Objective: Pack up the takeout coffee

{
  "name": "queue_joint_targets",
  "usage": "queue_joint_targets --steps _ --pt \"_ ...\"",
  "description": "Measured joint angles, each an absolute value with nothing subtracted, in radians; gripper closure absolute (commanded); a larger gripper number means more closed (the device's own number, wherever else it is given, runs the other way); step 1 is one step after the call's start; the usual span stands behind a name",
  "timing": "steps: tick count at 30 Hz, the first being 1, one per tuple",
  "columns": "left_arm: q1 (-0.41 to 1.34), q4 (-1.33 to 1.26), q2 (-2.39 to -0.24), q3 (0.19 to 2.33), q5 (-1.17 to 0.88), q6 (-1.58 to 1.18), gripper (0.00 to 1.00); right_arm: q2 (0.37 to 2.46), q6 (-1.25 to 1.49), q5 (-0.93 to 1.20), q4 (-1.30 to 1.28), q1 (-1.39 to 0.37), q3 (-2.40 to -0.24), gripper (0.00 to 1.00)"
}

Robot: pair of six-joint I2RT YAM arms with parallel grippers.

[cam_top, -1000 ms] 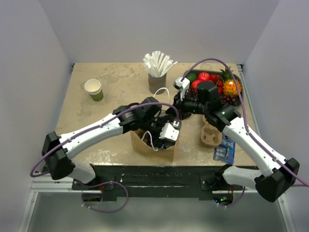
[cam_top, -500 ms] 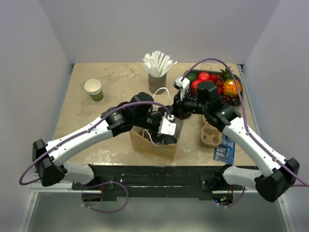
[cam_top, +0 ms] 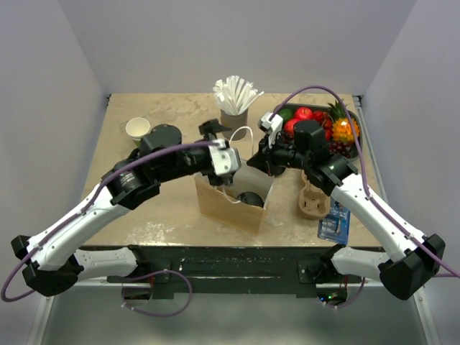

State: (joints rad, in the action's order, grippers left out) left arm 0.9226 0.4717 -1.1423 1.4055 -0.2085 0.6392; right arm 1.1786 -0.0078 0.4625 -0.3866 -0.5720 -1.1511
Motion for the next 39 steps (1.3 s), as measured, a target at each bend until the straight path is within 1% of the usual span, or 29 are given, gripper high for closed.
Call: queue_joint_targets --steps 2,5,8,13,14,15,22,23,25,26,27,28,29,30,34,39 --pt "0.876 0.467 -1.128 1.408 -0.138 0.559 0.0 1.18 -0.012 0.462 -0.383 -0.572 -1.151 1.0" --pt "0.751 0.512 -1.12 1.408 -0.048 0.403 0.0 1.185 -0.021 0.461 -0.378 -0.572 -1.151 1.0" --pt "0.657 0.587 -1.127 1.408 -0.035 0.286 0.04 1.188 -0.028 0.459 -0.374 -0.572 -1.151 1.0" --pt "0.575 0.658 -1.159 1.389 -0.131 0.14 0.12 1.189 -0.041 0.459 -0.374 -0.572 -1.153 1.0" --pt "0.562 0.664 -1.166 1.384 -0.152 0.121 0.15 1.19 -0.044 0.459 -0.374 -0.572 -1.156 1.0" --pt "0.547 0.671 -1.171 1.376 -0.179 0.103 0.21 1.191 -0.047 0.459 -0.374 -0.572 -1.158 1.0" --pt "0.521 0.691 -1.172 1.303 -0.296 0.049 0.33 1.193 -0.061 0.458 -0.36 -0.575 -1.166 1.0" --pt "0.521 0.695 -1.172 1.294 -0.311 0.044 0.38 1.195 -0.061 0.458 -0.356 -0.575 -1.166 1.0" --pt "0.52 0.7 -1.172 1.281 -0.336 0.041 0.44 1.201 -0.061 0.458 -0.347 -0.576 -1.168 1.0" --pt "0.519 0.702 -1.172 1.275 -0.345 0.04 0.54 1.205 -0.061 0.458 -0.343 -0.576 -1.168 1.0" --pt "0.519 0.701 -1.172 1.27 -0.354 0.041 0.6 1.209 -0.061 0.458 -0.34 -0.576 -1.168 1.0" --pt "0.519 0.702 -1.172 1.265 -0.361 0.038 0.7 1.211 -0.06 0.457 -0.337 -0.576 -1.168 1.0" --pt "0.519 0.703 -1.172 1.262 -0.366 0.041 0.91 1.212 -0.06 0.456 -0.334 -0.576 -1.168 1.0" --pt "0.519 0.706 -1.174 1.261 -0.371 0.046 1.0 1.213 -0.06 0.456 -0.332 -0.577 -1.168 1.0" --pt "0.519 0.705 -1.174 1.261 -0.394 0.073 1.0 1.213 -0.061 0.455 -0.328 -0.583 -1.169 1.0" --pt "0.517 0.714 -1.172 1.274 -0.47 0.141 1.0 1.193 -0.075 0.426 -0.315 -0.625 -1.161 1.0"
